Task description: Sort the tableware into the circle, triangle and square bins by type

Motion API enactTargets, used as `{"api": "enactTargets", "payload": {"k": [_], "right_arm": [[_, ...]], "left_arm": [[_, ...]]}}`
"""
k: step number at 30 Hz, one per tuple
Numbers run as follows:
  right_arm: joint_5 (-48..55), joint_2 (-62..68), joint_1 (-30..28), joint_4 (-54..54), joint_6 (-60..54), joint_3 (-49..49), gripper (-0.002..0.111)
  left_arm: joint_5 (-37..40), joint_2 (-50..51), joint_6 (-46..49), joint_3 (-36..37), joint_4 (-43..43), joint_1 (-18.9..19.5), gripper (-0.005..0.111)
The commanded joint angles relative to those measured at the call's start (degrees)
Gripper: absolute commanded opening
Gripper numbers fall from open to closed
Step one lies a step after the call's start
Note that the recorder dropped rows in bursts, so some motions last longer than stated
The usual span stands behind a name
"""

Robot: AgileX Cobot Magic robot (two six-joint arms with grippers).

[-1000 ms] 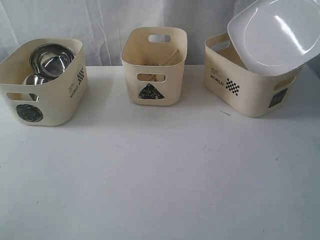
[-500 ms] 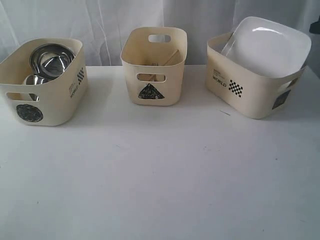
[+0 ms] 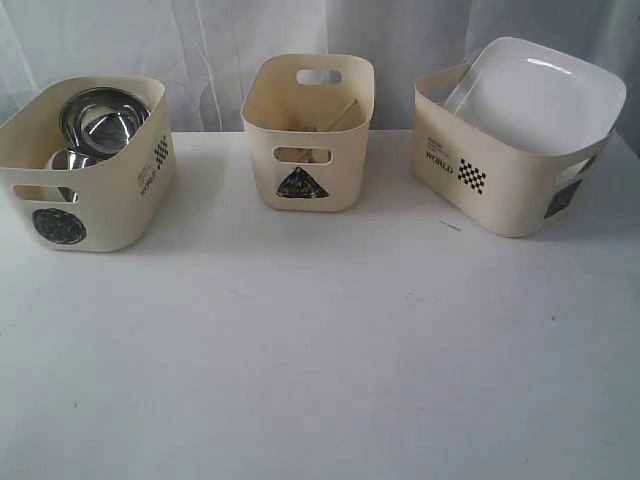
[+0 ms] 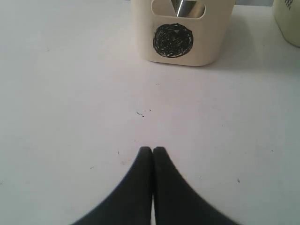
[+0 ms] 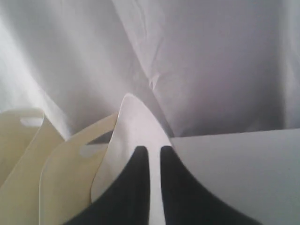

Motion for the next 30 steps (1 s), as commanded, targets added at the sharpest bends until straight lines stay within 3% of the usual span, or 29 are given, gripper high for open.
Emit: {"api": "enactTargets", "payload": {"k": [1, 6, 10, 13, 17, 21, 25, 30], "right_arm": [[-4.51, -4.64, -0.12, -2.14, 17.70, -0.11, 0.000], [-15.95, -10.43, 2.19, 1.30, 43.70, 6.40, 0.000], [-29.76, -19.56, 7.32, 4.37, 45.57, 16.83, 0.000], [-36.48, -29.16, 11.06, 3.83, 38.48, 25.19, 0.000], [-44.40, -43.33, 16.86, 3.02, 15.73, 36.99, 0.000], [-40.84, -55.64, 20.76, 3.02, -0.74, 46.60, 0.000], [-32.17, -68.13, 22.56, 3.02, -6.20, 55.82, 0.000], [-31.02, -87.75, 22.84, 3.76, 0.97, 66.04, 0.000]], "left_arm": [[-0.09, -0.28, -0.05, 0.21, -0.03, -0.41, 0.000], [-0.09, -0.28, -0.05, 0.21, -0.03, -0.41, 0.000], [-0.09, -0.28, -0.05, 0.21, -0.03, -0.41, 0.000], [-0.09, -0.28, -0.05, 0.21, -0.03, -0.41, 0.000], [-0.09, -0.28, -0.05, 0.21, -0.03, -0.41, 0.000], [-0.09, -0.28, -0.05, 0.21, -0.03, -0.41, 0.000], [-0.09, -0.28, -0.05, 0.21, -0.03, -0.41, 0.000], [-0.09, -0.28, -0.05, 0.21, -0.03, -0.41, 0.000]]}}
